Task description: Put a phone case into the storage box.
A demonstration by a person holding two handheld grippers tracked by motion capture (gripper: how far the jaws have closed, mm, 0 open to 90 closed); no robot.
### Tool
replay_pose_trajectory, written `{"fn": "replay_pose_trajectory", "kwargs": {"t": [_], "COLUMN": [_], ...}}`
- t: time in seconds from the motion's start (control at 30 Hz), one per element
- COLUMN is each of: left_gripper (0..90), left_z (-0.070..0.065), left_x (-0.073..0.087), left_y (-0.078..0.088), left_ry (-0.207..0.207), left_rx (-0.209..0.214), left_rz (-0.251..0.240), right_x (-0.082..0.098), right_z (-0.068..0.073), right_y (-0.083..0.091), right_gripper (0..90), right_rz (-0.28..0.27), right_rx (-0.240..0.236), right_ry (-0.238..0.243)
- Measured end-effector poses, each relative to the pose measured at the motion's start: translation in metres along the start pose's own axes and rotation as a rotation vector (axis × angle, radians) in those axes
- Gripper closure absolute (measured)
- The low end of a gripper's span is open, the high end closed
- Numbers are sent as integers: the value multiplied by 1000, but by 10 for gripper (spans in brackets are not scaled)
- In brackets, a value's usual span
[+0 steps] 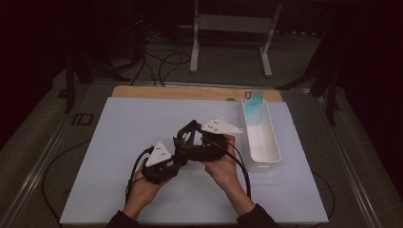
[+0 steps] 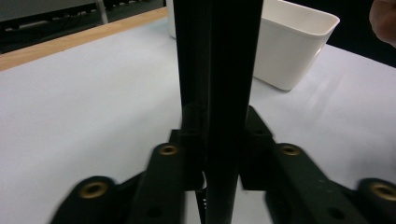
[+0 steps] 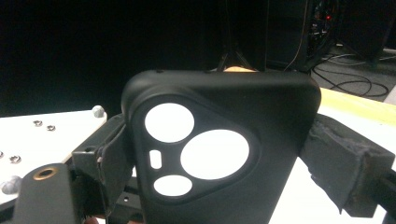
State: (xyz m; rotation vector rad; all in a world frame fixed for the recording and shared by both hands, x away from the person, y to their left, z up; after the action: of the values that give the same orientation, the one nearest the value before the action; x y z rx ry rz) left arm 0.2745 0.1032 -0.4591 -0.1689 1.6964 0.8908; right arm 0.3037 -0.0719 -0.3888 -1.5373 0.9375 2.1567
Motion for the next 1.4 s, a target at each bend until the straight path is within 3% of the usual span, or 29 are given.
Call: {"fn": "replay_pose_trajectory", "kwargs": {"t": [0.03, 0.1, 0.13, 0.2, 0.27, 0.37, 0.5, 1.03, 1.4], "left_gripper": [617, 523, 523, 315, 200, 143, 22, 0, 0], "left_z": [1, 2, 2, 2, 3, 6, 9, 24, 41], "left_x": [0, 0, 0, 0, -1, -1, -1, 4, 30], "left_y": [0, 1, 1, 1, 1, 4, 8, 29, 48], "left_ry": [3, 7, 14, 19, 26, 40, 38, 41, 43], "left_rx": [7, 12, -2, -24, -54, -95, -93, -148, -215], "left_rz": [3, 2, -1, -1, -3, -12, -17, -75, -90], "right_x": [0, 0, 0, 0, 0, 0, 0, -1, 0], "right_z": [0, 0, 0, -2, -3, -6, -8, -19, -22], "right_y": [0, 0, 0, 0, 1, 1, 3, 8, 7], "right_gripper": [145, 145, 145, 145, 145, 145, 145, 145, 145], "right_rz": [-2, -2, -4, -9, -7, -9, -9, -9, -3], "right_rx": [0, 0, 2, 9, 12, 22, 27, 56, 68], "right_ry": [1, 1, 0, -4, -7, -12, -10, -8, -2]}}
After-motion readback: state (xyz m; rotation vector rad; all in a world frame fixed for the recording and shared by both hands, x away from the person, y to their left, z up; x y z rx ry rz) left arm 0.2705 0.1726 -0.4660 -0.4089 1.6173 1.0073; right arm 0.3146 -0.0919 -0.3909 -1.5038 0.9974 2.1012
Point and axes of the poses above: each handheld gripper's, and its own axes: y roughly backward along the jaws, x roughly out of its underside, z roughly to its left, the point moved 1 cm from there along -y, roughly forward along the jaws, and after that the axes turned 1 degree about -y, right-handed, at the moved point
